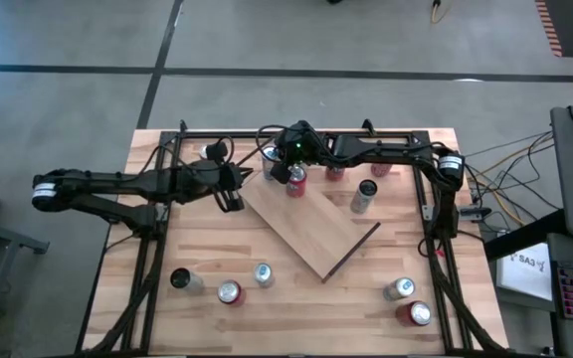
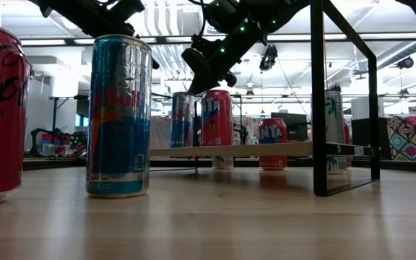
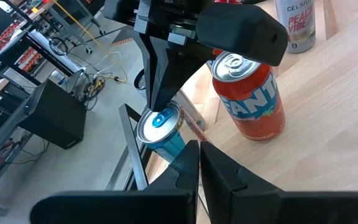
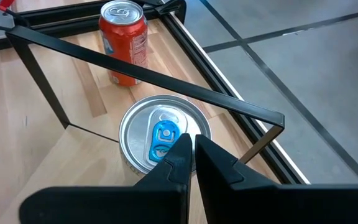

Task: Place canned beverage on shelf
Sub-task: Put the center blue soda can on the shelf

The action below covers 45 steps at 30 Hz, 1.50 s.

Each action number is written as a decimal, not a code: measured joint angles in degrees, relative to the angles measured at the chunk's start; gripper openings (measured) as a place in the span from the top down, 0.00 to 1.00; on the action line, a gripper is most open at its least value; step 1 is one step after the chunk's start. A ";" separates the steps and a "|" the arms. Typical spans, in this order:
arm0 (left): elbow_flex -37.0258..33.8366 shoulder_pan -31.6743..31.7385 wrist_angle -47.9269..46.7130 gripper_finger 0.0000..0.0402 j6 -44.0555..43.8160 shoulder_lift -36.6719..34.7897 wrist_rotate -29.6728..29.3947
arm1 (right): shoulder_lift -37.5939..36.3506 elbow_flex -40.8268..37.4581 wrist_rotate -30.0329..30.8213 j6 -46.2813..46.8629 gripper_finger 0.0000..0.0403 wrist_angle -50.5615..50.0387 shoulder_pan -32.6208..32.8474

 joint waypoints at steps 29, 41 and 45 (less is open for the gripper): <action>0.00 0.00 0.98 1.00 -0.27 2.10 0.74 | -4.88 0.07 -0.22 -0.50 0.97 -2.98 1.29; 0.44 1.16 7.69 1.00 1.59 9.52 1.99 | -9.70 0.09 -0.07 0.36 0.97 -10.27 4.05; 2.40 2.73 7.72 1.00 2.42 12.85 1.97 | -10.68 0.09 -0.04 1.76 0.97 -13.98 4.80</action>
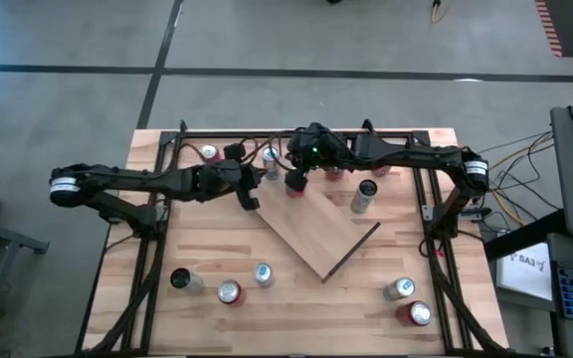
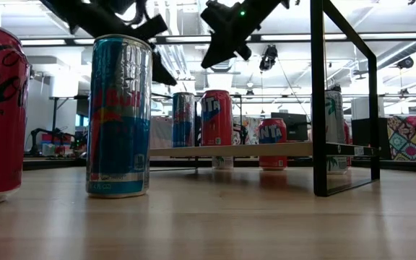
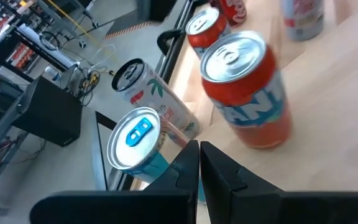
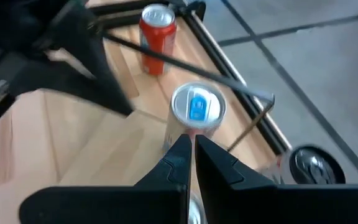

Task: Place canned beverage on shelf
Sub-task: Put the center blue soda can on the shelf

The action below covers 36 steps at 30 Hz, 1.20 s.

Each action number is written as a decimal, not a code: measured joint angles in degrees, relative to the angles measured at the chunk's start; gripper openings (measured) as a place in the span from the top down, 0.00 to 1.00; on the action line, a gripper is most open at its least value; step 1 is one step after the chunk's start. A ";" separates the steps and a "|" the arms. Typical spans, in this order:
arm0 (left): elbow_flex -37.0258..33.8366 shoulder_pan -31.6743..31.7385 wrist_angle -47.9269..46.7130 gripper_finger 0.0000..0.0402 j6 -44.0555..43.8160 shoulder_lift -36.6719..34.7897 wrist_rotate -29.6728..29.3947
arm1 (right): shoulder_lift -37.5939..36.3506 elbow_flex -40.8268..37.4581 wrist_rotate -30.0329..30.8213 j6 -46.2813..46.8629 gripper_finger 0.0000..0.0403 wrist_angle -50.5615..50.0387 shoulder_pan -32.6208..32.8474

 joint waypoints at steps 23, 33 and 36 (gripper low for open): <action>3.39 5.44 -1.36 1.00 3.45 6.51 -0.59 | -0.58 -0.48 3.08 1.67 0.97 -3.73 0.97; 3.37 5.69 -0.98 1.00 2.96 6.75 -0.61 | -0.58 -0.59 3.08 1.68 0.97 -3.75 1.00; 3.35 5.69 -0.98 1.00 2.93 6.75 -0.61 | -0.58 -0.59 3.08 1.64 0.97 -3.70 1.00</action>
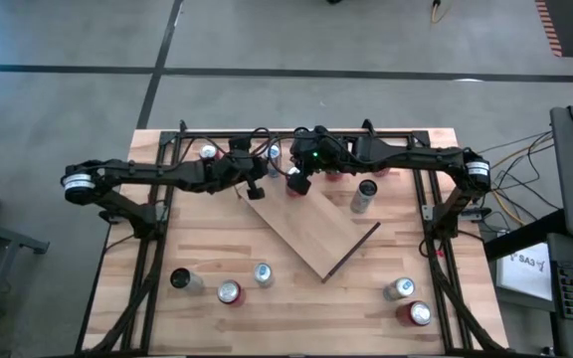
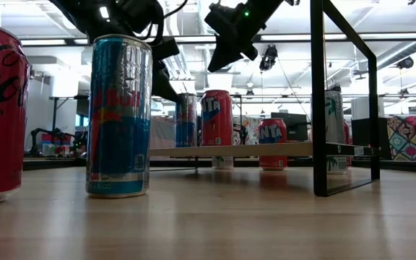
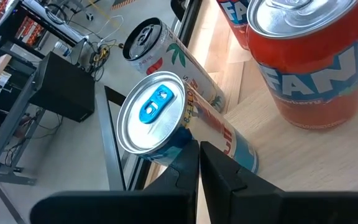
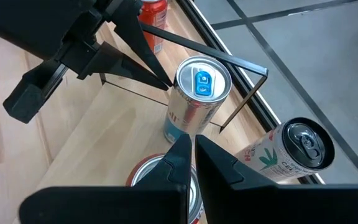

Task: Place canned beverage on shelf
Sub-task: Put the center blue soda can on the shelf

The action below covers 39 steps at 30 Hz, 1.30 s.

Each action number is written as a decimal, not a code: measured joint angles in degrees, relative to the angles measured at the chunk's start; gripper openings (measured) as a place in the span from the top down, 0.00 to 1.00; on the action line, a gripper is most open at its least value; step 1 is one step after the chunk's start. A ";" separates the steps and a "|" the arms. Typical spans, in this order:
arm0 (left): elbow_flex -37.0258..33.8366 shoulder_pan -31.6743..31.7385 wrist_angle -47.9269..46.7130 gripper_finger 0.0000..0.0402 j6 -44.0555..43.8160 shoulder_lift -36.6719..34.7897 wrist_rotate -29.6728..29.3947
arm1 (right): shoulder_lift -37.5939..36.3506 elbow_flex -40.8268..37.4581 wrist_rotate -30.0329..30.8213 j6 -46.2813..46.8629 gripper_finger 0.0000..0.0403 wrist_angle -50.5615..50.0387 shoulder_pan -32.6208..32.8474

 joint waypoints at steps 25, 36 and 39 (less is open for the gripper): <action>-0.26 -3.85 -6.43 1.00 -4.78 -12.74 0.13 | 8.09 -0.35 -8.10 -2.25 0.97 16.48 -8.15; -1.01 -4.11 -7.76 1.00 -8.39 -19.43 0.15 | 10.14 -0.35 -8.11 -1.97 0.97 17.68 -8.15; -1.01 -4.11 -8.07 1.00 -8.40 -19.63 0.15 | 10.19 -0.35 -8.11 -1.60 0.97 17.59 -8.15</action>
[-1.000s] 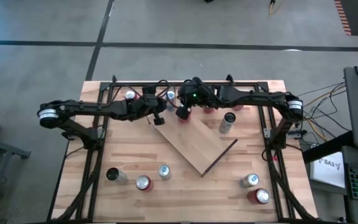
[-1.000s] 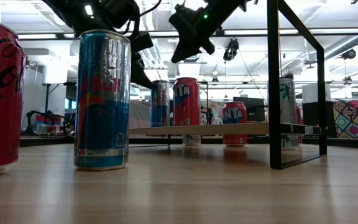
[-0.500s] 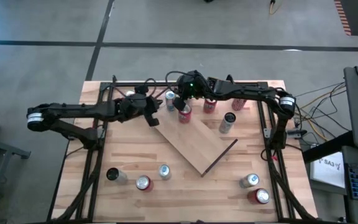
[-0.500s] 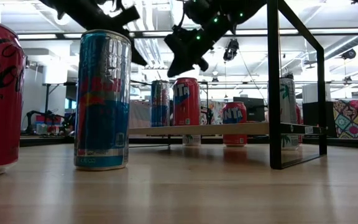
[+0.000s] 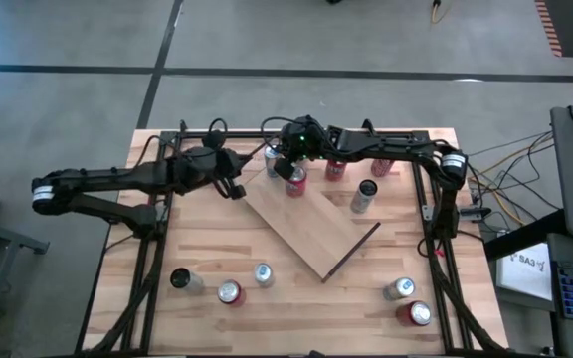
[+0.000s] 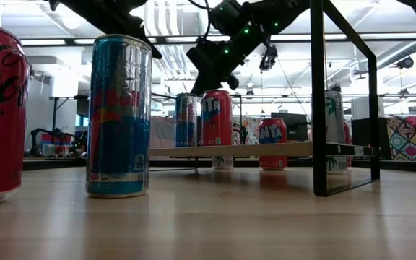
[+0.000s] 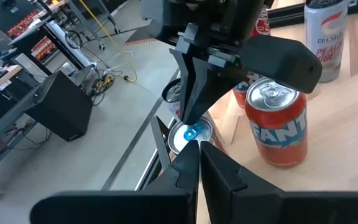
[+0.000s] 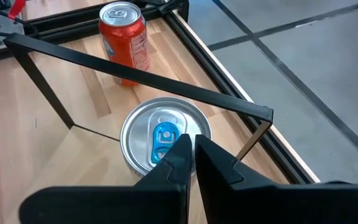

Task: Place canned beverage on shelf
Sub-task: Put the center blue soda can on the shelf

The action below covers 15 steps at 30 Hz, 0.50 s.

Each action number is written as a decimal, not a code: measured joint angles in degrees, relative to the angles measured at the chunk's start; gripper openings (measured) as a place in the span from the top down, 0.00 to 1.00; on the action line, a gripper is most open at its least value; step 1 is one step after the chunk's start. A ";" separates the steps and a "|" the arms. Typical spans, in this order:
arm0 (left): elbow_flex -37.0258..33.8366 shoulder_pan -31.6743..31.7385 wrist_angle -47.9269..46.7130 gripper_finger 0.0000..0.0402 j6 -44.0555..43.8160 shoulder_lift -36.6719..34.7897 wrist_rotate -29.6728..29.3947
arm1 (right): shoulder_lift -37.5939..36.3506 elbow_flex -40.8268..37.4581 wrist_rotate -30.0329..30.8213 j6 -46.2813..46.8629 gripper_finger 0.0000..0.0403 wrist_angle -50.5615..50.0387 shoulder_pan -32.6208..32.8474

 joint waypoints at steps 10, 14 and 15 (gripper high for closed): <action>-0.02 0.00 -0.12 1.00 0.01 0.59 0.00 | -0.02 0.09 0.31 1.71 0.97 -1.45 0.61; -0.02 0.00 -0.06 1.00 0.01 0.79 0.00 | -0.02 0.09 0.24 1.71 0.97 -1.49 0.76; -0.02 0.00 -0.04 1.00 0.01 0.79 0.00 | -0.02 0.09 0.24 1.71 0.97 -1.51 0.74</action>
